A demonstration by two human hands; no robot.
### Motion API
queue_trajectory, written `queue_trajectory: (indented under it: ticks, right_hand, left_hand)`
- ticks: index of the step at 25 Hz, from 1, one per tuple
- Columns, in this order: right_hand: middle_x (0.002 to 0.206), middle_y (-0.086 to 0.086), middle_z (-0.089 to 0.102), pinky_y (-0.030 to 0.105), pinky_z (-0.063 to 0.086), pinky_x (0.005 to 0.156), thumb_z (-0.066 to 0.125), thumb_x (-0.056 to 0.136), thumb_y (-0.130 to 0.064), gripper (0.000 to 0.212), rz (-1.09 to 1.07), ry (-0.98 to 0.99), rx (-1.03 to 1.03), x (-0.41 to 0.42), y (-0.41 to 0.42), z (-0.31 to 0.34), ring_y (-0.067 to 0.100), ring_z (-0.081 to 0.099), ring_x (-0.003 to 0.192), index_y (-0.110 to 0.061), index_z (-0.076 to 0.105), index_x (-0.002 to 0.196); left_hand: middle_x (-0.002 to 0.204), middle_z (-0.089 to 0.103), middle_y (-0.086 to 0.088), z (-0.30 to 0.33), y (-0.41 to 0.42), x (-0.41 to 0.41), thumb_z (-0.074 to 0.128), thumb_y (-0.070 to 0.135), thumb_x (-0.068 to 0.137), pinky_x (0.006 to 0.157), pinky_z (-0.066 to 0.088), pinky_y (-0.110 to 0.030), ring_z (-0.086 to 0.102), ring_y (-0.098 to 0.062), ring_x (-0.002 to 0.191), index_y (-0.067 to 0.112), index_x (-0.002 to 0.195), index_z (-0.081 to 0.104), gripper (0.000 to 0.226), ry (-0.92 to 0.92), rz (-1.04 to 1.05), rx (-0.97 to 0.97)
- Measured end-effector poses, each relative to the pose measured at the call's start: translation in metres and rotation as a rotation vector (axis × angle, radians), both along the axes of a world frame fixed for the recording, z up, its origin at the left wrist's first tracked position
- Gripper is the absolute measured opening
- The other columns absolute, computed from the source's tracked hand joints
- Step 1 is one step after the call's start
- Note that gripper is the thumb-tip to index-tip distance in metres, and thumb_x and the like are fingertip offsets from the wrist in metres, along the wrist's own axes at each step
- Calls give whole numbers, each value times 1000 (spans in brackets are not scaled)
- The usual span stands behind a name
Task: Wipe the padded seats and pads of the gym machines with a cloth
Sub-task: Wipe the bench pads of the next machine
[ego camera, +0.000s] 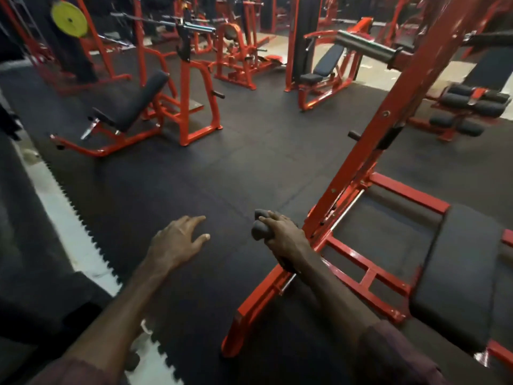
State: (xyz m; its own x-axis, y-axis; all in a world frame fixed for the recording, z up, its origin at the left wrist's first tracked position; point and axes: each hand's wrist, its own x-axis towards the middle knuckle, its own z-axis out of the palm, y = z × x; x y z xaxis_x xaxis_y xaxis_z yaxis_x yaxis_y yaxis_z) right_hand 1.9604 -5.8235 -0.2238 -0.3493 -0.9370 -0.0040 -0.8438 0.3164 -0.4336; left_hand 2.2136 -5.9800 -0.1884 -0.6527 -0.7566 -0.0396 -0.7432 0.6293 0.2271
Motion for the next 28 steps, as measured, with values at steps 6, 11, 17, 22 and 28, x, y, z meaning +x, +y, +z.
queue_trajectory:
  ticks: [6, 11, 17, 22, 28]
  right_hand:
    - [169, -1, 34, 34, 25, 123, 76, 84, -17, 78, -167, 13, -51, -64, -105, 34, 23, 32, 154, -32, 47, 155]
    - [168, 0, 36, 38, 26, 127, 75, 80, -15, 81, -400, 6, -99, -127, -217, 20, 25, 34, 154, -31, 48, 155]
    - [167, -8, 37, 45, 32, 125, 65, 76, -28, 79, -651, -49, -93, -194, -355, 30, 22, 35, 154, -38, 47, 153]
    - [167, -1, 38, 32, 24, 127, 72, 81, -17, 78, -772, -27, -101, -264, -430, 58, 22, 36, 153, -29, 49, 155]
    - [164, -6, 42, 41, 36, 121, 61, 71, -30, 78, -905, 8, -131, -423, -536, 30, 21, 41, 150, -36, 52, 148]
  left_hand:
    - [150, 57, 1, 26, -132, -115, 59, 63, 97, 106, 52, -43, 56, -23, 136, 39, 152, 51, 60, 106, -208, -28]
    - [144, 59, 4, 17, -253, -225, 57, 64, 98, 99, 55, -43, 61, -24, 129, 38, 152, 51, 60, 138, -445, -105]
    - [142, 62, -1, 42, -416, -338, 54, 62, 100, 96, 56, -46, 62, -30, 126, 33, 152, 54, 59, 130, -676, -127]
    - [140, 62, -1, 59, -513, -455, 61, 57, 99, 95, 57, -47, 62, -30, 127, 31, 152, 54, 58, 195, -802, -104]
    - [135, 62, 0, 38, -618, -630, 61, 57, 99, 91, 57, -48, 61, -29, 124, 31, 149, 55, 57, 231, -955, -146]
